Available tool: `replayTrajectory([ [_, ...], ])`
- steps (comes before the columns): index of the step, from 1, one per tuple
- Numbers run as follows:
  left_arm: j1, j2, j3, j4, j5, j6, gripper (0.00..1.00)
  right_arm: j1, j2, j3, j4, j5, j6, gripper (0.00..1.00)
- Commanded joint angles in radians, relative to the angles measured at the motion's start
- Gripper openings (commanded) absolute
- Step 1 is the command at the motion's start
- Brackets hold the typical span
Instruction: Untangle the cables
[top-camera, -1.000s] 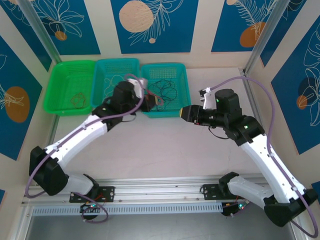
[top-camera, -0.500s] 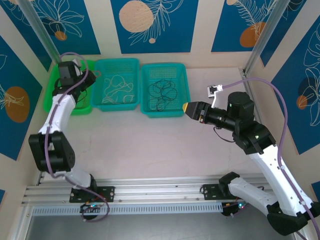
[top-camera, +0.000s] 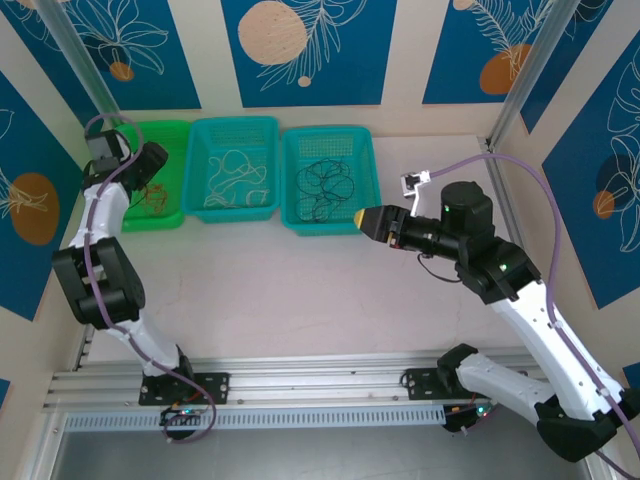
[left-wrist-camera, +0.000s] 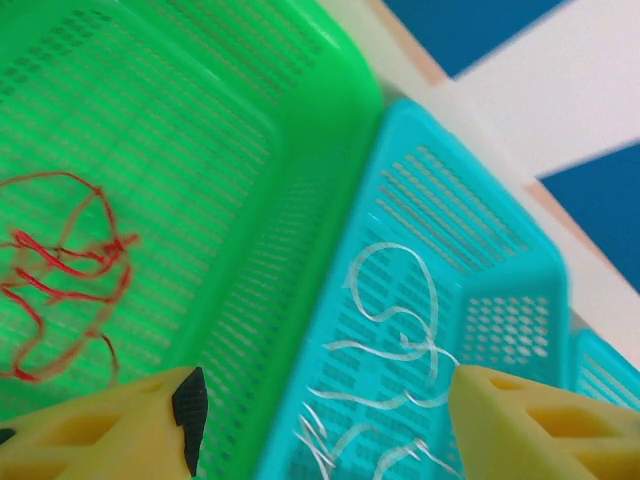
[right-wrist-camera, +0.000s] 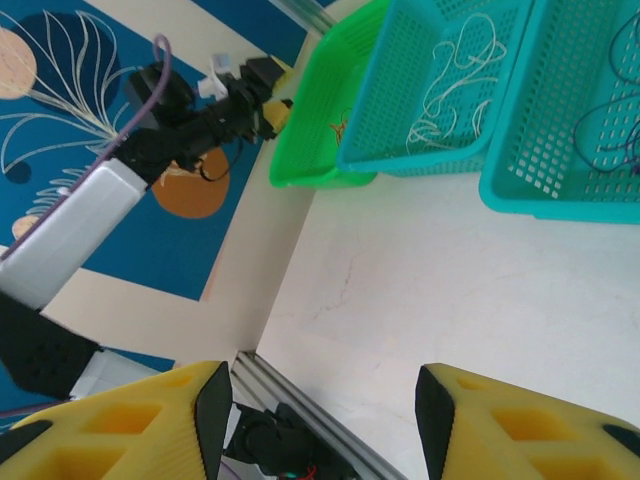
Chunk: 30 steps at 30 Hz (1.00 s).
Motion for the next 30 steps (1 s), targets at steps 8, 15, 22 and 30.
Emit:
replayTrajectory([
  [8,-0.317,-0.394,-0.321,0.175,0.360,0.134,0.67,0.076,0.103,0.062,0.057,-0.004,-0.056,0.54],
  [15,-0.586,-0.625,-0.560,0.204,0.362,0.334,0.78,0.093,0.117,0.050,0.057,0.025,-0.085,0.54],
  [22,-0.657,-0.985,-0.870,0.297,-0.006,0.534,1.00,0.075,0.079,-0.024,-0.008,0.226,-0.258,0.67],
  [30,-0.640,-0.999,-1.039,0.400,-0.858,0.617,1.00,-0.076,0.010,-0.329,0.232,0.590,-0.559,0.79],
])
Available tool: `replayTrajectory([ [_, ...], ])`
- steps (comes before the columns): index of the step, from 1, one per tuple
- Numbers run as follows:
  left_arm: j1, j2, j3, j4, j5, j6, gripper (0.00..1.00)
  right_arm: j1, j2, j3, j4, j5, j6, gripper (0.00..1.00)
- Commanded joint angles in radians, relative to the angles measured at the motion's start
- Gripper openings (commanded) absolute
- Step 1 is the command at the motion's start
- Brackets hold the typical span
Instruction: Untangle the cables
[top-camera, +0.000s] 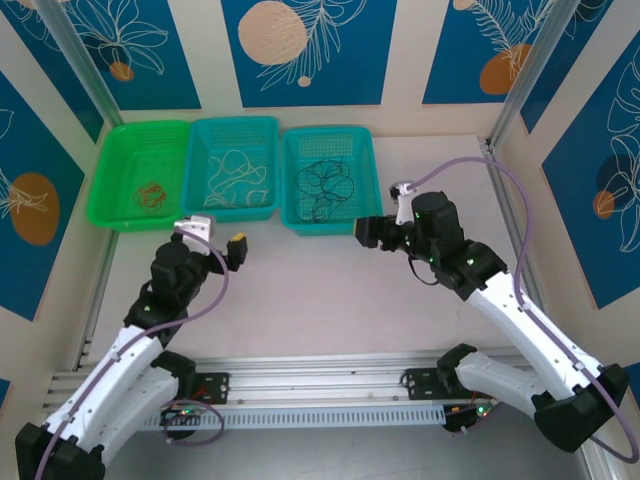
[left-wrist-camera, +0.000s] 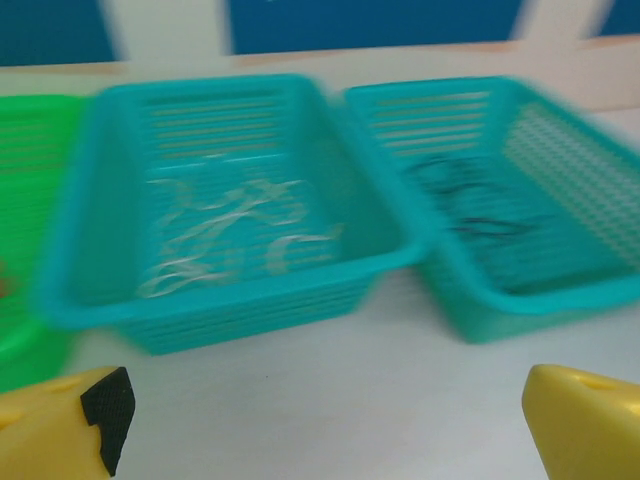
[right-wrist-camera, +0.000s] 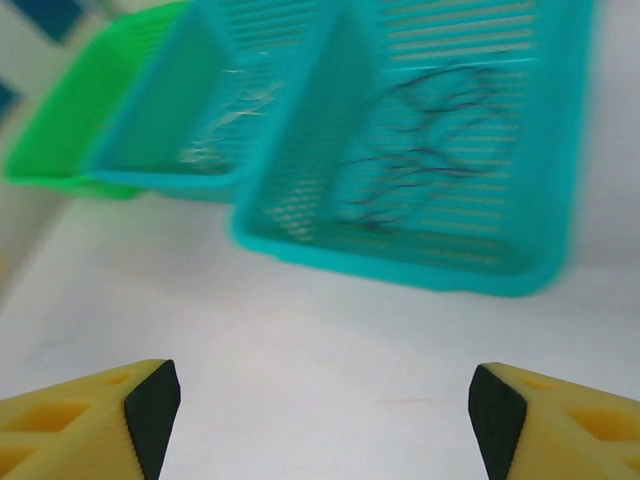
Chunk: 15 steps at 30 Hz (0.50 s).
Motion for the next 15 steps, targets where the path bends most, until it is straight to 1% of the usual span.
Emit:
replayTrajectory([
  [1,0.017,0.049,-0.075,0.153,-0.368,0.126,1.00,-0.073,-0.027,-0.142,0.174,0.229,-0.176,0.82],
  [2,0.029,0.079,-0.081,0.171,-0.397,0.124,1.00,-0.111,-0.027,-0.195,0.243,0.257,-0.179,0.83],
  [4,0.054,0.143,-0.097,0.223,-0.420,0.112,1.00,-0.191,-0.015,-0.284,0.348,0.255,-0.177,0.83],
  [6,0.082,0.200,-0.125,0.300,-0.411,0.103,1.00,-0.258,0.011,-0.356,0.434,0.274,-0.152,0.86],
  [7,0.102,0.226,-0.141,0.339,-0.388,0.095,1.00,-0.291,0.031,-0.384,0.477,0.275,-0.144,0.86],
  [9,0.144,0.265,-0.182,0.438,-0.306,0.082,1.00,-0.344,0.089,-0.432,0.570,0.267,-0.135,0.87],
  [11,0.217,0.315,-0.210,0.516,-0.161,0.046,1.00,-0.391,0.176,-0.464,0.677,0.234,-0.136,0.87],
  [13,0.273,0.395,-0.209,0.581,-0.058,0.030,1.00,-0.419,0.268,-0.481,0.793,0.212,-0.147,0.87],
  [14,0.287,0.444,-0.206,0.628,-0.034,0.035,1.00,-0.427,0.333,-0.492,0.873,0.197,-0.162,0.88],
  [15,0.292,0.489,-0.205,0.676,-0.016,0.044,1.00,-0.432,0.375,-0.477,0.905,0.191,-0.174,0.88],
])
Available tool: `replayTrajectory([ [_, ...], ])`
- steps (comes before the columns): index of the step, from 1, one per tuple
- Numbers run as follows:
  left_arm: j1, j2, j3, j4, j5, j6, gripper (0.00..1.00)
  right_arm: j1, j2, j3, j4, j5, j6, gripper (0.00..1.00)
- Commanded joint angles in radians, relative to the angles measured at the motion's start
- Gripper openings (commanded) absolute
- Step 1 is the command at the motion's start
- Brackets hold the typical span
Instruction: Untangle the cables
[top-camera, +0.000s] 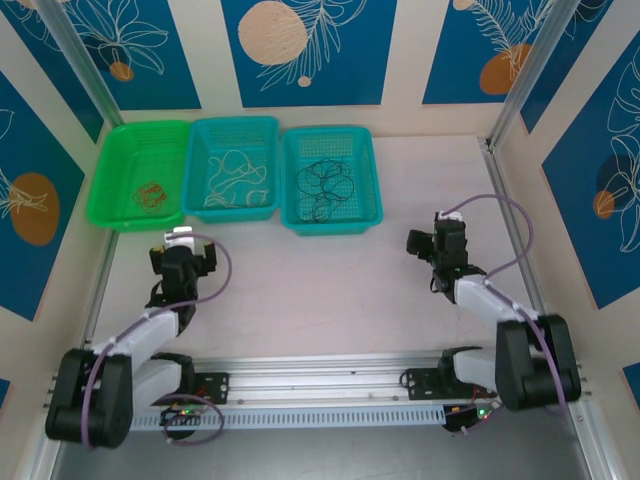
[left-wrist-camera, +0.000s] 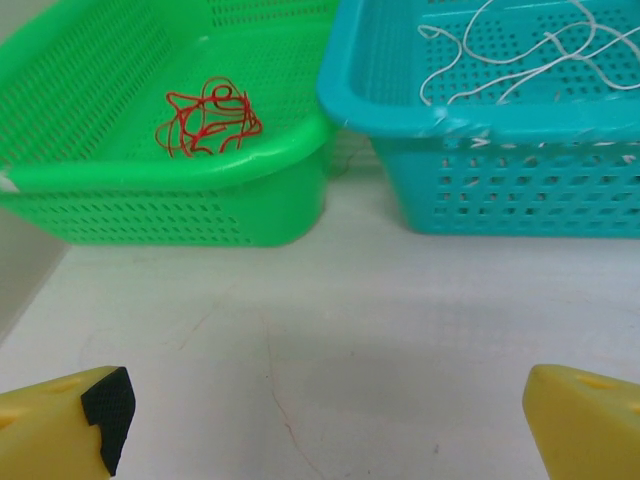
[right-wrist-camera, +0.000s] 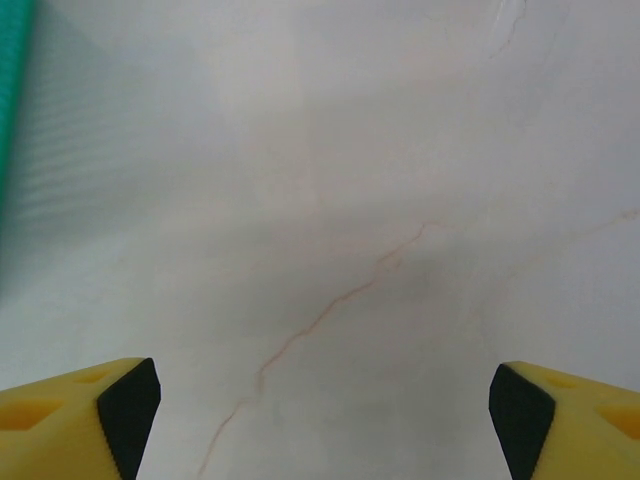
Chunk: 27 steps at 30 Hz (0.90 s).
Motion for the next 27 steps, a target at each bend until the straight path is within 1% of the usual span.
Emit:
replayTrajectory([
  [1,0.031,0.124,-0.001,0.265,0.152,-0.002,1.00,-0.016,0.108,0.025,0.251,-0.042,-0.054,0.88],
  [2,0.034,0.169,0.010,0.307,0.159,0.007,1.00,-0.015,0.144,0.030,0.318,-0.087,-0.097,0.89],
  [3,0.036,0.199,0.025,0.324,0.187,0.023,1.00,-0.011,0.165,0.055,0.304,-0.107,-0.136,0.89],
  [4,0.039,0.241,0.048,0.338,0.204,0.022,1.00,-0.009,0.200,0.060,0.345,-0.113,-0.166,0.90],
  [5,0.046,0.295,0.073,0.338,0.226,0.018,1.00,-0.020,0.251,0.031,0.468,-0.147,-0.174,0.91],
  [6,0.048,0.348,0.093,0.349,0.233,0.018,1.00,-0.043,0.245,0.032,0.448,-0.184,-0.156,0.92],
  [7,0.046,0.420,0.099,0.398,0.247,0.024,1.00,-0.084,0.224,0.038,0.401,-0.281,-0.136,0.97],
  [8,0.045,0.452,0.095,0.474,0.268,0.042,1.00,-0.114,0.233,-0.005,0.491,-0.343,-0.125,1.00],
  [9,0.044,0.411,0.108,0.367,0.286,0.043,1.00,-0.126,0.234,-0.039,0.533,-0.369,-0.121,1.00],
  [10,0.045,0.418,0.110,0.380,0.285,0.041,1.00,-0.118,0.265,-0.078,0.656,-0.358,-0.122,0.99],
  [11,0.045,0.436,0.096,0.437,0.287,0.043,1.00,-0.100,0.261,-0.076,0.651,-0.311,-0.135,0.99],
  [12,0.045,0.418,0.103,0.385,0.281,0.039,1.00,-0.079,0.250,-0.051,0.568,-0.256,-0.138,1.00],
  [13,0.045,0.423,0.113,0.378,0.273,0.038,1.00,-0.081,0.262,-0.069,0.629,-0.261,-0.141,0.99],
  [14,0.044,0.425,0.112,0.385,0.276,0.042,1.00,-0.078,0.258,-0.066,0.615,-0.246,-0.139,0.99],
  [15,0.044,0.420,0.113,0.371,0.276,0.040,1.00,-0.084,0.254,-0.056,0.590,-0.272,-0.138,0.99],
  [16,0.043,0.425,0.111,0.389,0.275,0.042,1.00,-0.089,0.256,-0.058,0.600,-0.287,-0.141,0.99],
  [18,0.041,0.424,0.113,0.382,0.276,0.045,1.00,-0.086,0.255,-0.058,0.597,-0.285,-0.143,0.99],
  [24,0.040,0.423,0.131,0.346,0.337,0.069,1.00,-0.087,0.255,-0.055,0.593,-0.285,-0.142,0.99],
  [27,0.040,0.424,0.133,0.345,0.345,0.072,1.00,-0.087,0.257,-0.053,0.589,-0.288,-0.143,0.99],
])
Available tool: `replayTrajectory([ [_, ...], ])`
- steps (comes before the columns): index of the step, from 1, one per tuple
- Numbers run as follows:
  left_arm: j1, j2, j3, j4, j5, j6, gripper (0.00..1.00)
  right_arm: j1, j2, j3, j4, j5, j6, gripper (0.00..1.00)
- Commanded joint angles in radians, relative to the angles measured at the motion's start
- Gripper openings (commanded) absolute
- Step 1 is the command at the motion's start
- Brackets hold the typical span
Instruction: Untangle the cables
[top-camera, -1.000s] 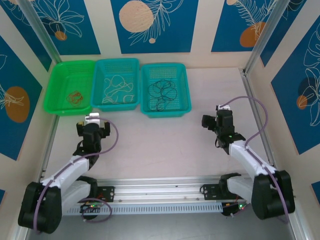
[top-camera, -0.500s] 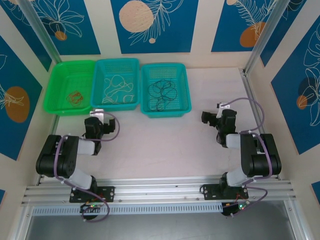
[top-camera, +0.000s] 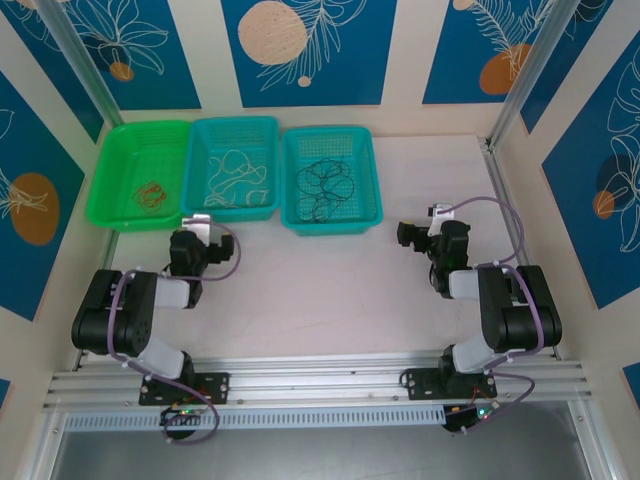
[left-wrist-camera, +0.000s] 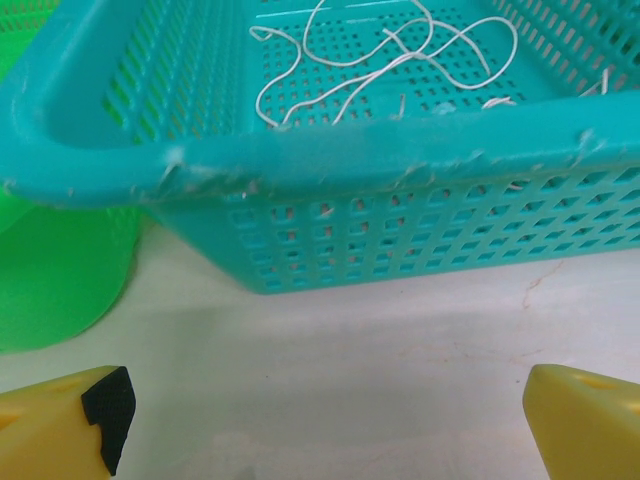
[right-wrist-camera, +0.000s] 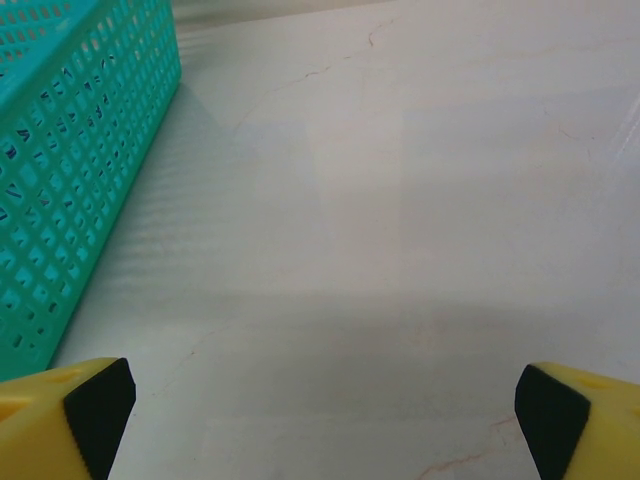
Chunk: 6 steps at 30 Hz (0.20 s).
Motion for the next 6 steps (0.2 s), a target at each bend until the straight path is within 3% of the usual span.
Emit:
replayTrajectory([
  [1,0.006,-0.003,0.022,0.006,0.041,0.018,1.00,-0.003,0.006,0.008,0.038,-0.014,-0.022,0.99],
  [6,0.006,-0.002,0.022,0.006,0.041,0.019,1.00,-0.001,0.002,0.001,0.048,-0.010,-0.025,0.99],
])
